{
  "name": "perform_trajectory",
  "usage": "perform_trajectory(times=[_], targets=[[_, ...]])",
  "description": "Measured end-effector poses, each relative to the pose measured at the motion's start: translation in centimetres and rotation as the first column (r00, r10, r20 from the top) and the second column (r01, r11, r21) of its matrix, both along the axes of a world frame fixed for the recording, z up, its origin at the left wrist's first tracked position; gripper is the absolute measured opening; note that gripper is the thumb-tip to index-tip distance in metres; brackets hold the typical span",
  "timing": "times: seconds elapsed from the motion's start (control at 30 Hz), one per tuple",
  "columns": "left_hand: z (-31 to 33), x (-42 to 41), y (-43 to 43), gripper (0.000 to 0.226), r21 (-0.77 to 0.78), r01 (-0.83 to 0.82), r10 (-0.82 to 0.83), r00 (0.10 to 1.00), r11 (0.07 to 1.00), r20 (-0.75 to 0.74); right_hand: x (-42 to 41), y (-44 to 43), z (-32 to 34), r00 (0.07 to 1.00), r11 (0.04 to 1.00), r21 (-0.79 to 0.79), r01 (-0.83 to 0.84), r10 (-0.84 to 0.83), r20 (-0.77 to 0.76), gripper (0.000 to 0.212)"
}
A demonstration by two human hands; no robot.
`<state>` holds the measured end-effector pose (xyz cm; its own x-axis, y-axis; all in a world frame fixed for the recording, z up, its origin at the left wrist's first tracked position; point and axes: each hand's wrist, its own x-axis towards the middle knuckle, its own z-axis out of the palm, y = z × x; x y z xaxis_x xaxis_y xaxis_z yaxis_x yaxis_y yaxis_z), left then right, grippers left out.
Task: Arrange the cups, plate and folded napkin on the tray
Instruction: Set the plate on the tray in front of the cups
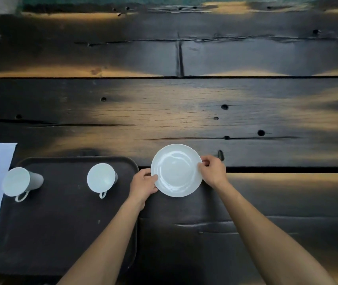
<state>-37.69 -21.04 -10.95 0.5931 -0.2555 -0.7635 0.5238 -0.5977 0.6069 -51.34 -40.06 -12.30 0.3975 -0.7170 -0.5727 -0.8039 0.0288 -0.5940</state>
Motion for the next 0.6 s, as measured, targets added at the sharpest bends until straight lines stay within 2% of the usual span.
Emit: perform_trajectory(times=[0.2, 0.3, 0.6], targets=[[0.8, -1.3, 2.5, 0.017, -0.037, -0.002, 0.003, 1.0, 0.999, 0.027, -1.2, 1.7, 1.2, 0.997, 0.998, -0.005, 0.056, -0.056, 0.047, 0.008], [1.6, -1.9, 4.7, 0.015, -0.037, 0.013, -0.012, 1.0, 0.999, 0.023, -1.9, 3.3, 1.8, 0.995, 0.998, 0.007, 0.061, -0.061, 0.074, 0.009], [3.5, -3.1, 15.3, 0.017, -0.033, 0.046, -0.047, 0.998, 0.998, -0.037, -3.7, 11.7, 3.8, 0.995, 0.995, 0.046, -0.09, 0.088, 0.036, 0.018]])
